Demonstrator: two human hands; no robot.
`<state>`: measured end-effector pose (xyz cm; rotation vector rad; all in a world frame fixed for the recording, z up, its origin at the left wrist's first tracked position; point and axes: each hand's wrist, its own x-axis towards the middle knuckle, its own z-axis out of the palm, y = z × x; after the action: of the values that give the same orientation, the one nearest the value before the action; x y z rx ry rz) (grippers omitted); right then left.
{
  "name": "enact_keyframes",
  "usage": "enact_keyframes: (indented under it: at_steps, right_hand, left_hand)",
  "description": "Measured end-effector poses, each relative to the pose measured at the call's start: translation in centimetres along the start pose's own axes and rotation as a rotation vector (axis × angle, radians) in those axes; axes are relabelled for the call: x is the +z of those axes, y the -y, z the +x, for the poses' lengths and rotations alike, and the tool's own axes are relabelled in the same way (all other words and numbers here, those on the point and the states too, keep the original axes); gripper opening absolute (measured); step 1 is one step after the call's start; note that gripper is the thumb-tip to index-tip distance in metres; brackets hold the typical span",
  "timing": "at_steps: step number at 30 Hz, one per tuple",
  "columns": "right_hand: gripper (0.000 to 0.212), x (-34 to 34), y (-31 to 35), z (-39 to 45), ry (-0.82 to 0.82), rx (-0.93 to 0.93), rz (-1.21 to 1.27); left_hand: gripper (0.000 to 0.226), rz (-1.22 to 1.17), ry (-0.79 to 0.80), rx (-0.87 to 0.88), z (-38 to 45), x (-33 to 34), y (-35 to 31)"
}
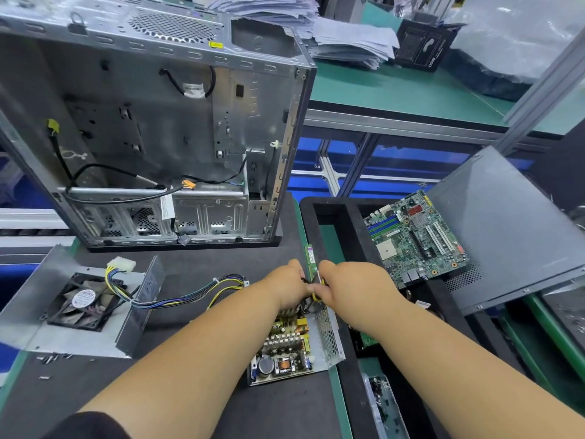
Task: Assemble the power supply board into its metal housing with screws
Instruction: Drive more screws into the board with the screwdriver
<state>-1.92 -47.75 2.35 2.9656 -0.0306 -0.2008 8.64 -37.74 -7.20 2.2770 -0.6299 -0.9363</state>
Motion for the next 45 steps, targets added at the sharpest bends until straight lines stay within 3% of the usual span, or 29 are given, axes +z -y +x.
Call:
enact_keyframes:
  at_steps: [8,19,23,25,31,35,39,45]
  right_hand:
    - [0.03,-1.2,-0.1,0.1,0.014,-0.126,0.114]
    - [0.018,-0.6,0.0,-0.1,0.066,-0.105,0.118]
    - [0.012,-0.3,-0.1,0.3,0.064,-0.058,0.141]
    - [0.019,0.0,0.1,0.4,0.05,-0.017,0.128]
    - [0.018,0.5,0.7,0.6,0.081,0.184,0.087]
    - [0.022,-0.1,0.8,-0.1,0.082,0.091,0.099]
    - [0.013,-0.3,0.3,-0.4,0.093,-0.063,0.152]
    - [0.015,0.2,0.7,-0.2,0.043,0.022,0.172]
  left_hand:
    - [0.028,-0.049,0.004,-0.024,0.1,0.0,-0.1]
    - [0.024,-0.03,0.001,-0.019,0.1,0.1,0.0]
    - [0.028,-0.032,-0.009,-0.031,0.5,0.4,0.2]
    - [0.028,-0.032,-0.014,-0.036,0.6,0.5,0.3]
    - [0.033,-0.003,-0.025,-0.016,0.5,0.3,0.2]
    - [0.031,-0.017,-0.001,-0.016,0.4,0.2,0.1]
    - [0.024,-0.019,-0.006,-0.023,0.4,0.2,0.1]
    - [0.025,-0.021,0.0,-0.027,0.2,0.1,0.0]
